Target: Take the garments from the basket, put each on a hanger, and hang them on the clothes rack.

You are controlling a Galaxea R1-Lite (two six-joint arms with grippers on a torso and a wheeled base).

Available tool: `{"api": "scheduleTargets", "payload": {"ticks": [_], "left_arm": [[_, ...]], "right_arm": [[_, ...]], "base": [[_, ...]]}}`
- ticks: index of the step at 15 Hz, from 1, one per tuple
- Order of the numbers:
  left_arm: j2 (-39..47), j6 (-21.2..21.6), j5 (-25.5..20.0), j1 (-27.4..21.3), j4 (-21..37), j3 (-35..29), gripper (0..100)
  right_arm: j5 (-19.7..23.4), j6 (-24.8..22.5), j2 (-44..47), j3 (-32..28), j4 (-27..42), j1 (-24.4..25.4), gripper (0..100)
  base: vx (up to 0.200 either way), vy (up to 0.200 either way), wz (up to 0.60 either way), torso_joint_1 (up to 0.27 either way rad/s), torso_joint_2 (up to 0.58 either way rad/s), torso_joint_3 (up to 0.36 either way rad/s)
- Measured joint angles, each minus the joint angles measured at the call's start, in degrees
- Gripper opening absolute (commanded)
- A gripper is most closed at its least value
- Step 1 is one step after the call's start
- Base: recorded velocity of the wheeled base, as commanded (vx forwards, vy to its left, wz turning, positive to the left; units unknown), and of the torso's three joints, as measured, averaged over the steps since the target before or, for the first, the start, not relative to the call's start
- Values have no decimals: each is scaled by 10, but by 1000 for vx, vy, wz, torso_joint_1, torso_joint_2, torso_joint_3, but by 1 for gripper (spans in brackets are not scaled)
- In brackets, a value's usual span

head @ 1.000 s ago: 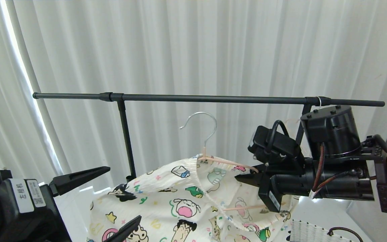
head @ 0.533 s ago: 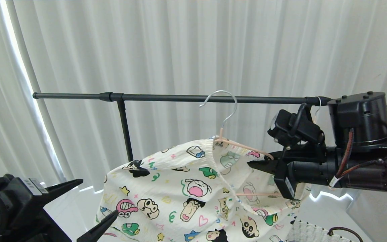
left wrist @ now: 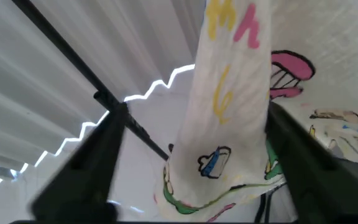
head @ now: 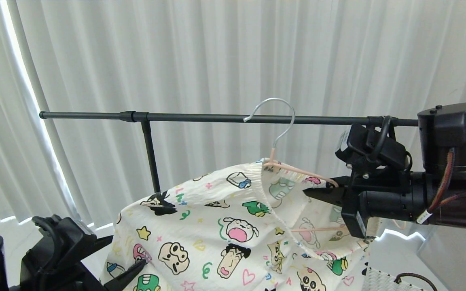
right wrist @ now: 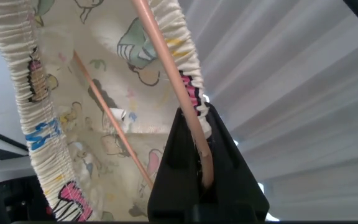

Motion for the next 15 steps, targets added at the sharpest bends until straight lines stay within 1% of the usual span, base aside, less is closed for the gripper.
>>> {"api": "scheduleTargets", "payload": {"ticks": [3, 7, 9, 11, 14, 15], "left_arm": [[15, 1, 1, 16, 0, 0, 0], [30, 4, 2, 86, -1, 2, 0], [36, 4, 30, 113, -1, 5, 0], [42, 4, 56, 120, 0, 7, 0], [43, 4, 60, 119, 0, 7, 0], [41, 3, 60, 114, 0, 7, 100]], "right_arm": [[-1, 0, -3, 5, -2, 0, 0], [-3, 2, -6, 10, -3, -4, 0], [-3, 3, -7, 11, -4, -9, 0], [-3, 3, -7, 11, -8, -11, 0], [-4, 4, -7, 11, -10, -12, 0], [-4, 4, -7, 10, -10, -12, 0]], "base": [[0, 0, 0, 0, 0, 0], [0, 0, 0, 0, 0, 0], [0, 0, 0, 0, 0, 0], [0, 0, 0, 0, 0, 0], [0, 0, 0, 0, 0, 0], [0, 0, 0, 0, 0, 0]]}}
